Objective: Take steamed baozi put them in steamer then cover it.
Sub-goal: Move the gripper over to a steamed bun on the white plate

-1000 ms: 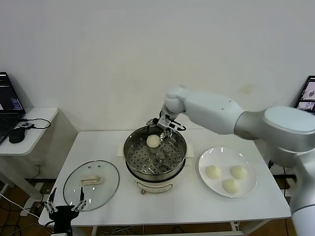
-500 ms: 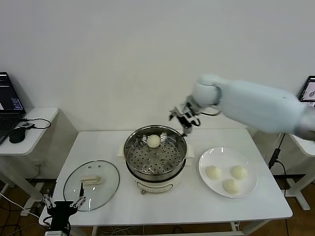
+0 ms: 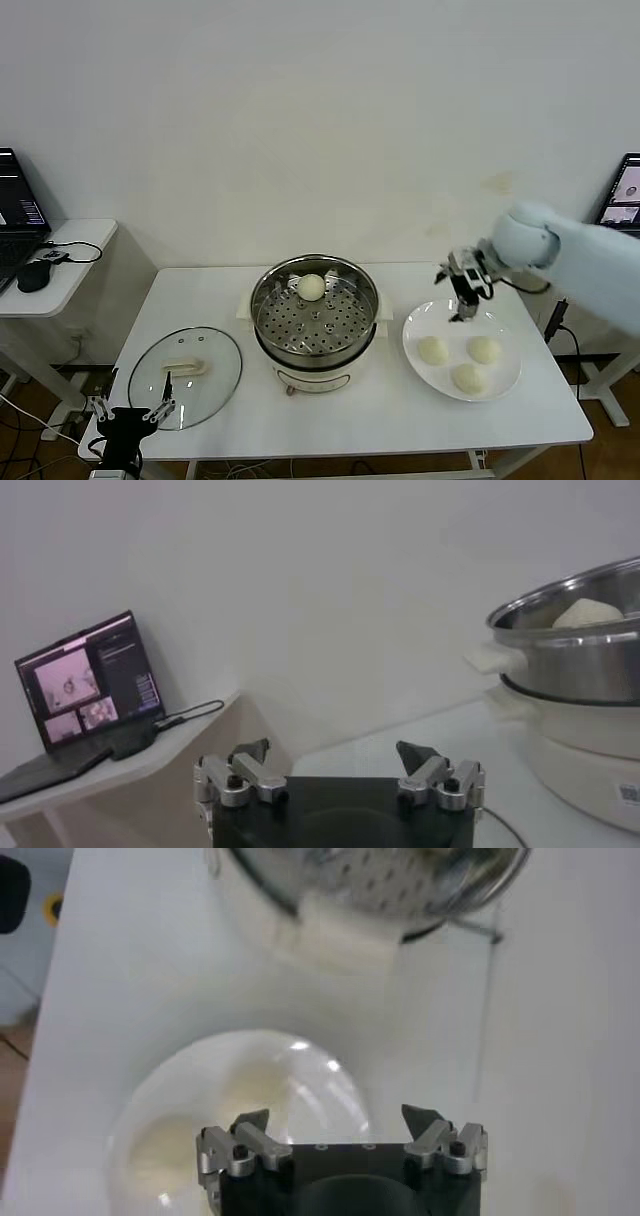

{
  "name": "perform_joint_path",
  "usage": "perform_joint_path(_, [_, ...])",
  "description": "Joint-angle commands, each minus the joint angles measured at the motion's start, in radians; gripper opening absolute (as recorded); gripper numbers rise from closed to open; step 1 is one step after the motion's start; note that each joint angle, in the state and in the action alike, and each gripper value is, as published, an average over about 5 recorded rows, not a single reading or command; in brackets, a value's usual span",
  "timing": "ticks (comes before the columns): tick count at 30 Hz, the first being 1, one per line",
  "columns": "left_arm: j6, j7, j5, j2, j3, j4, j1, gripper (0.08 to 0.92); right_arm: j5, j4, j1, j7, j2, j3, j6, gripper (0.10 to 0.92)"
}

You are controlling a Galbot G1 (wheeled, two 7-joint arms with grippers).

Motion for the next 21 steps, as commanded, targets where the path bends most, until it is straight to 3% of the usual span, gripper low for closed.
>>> perform_joint_path(1, [-0.008,0.005,0.0,0.002,-0.002,0.006,0.001,0.823,-0.125,-0.084,-0.287,-0.013,-0.008,0.174,0.012,0.823])
perform_joint_path(12, [-0.011,0.005,0.004,-0.006,-0.023,0.013,0.013,0.823,-0.158,-0.229,-0.287,-0.011,0.198,0.171,0.038,0.823])
perform_joint_path(21, [-0.013,0.002,0.004,-0.011,-0.028,0.027,0.01,0.823,-0.201,-0.298,-0.306,0.001,0.276,0.178,0.046,0.823])
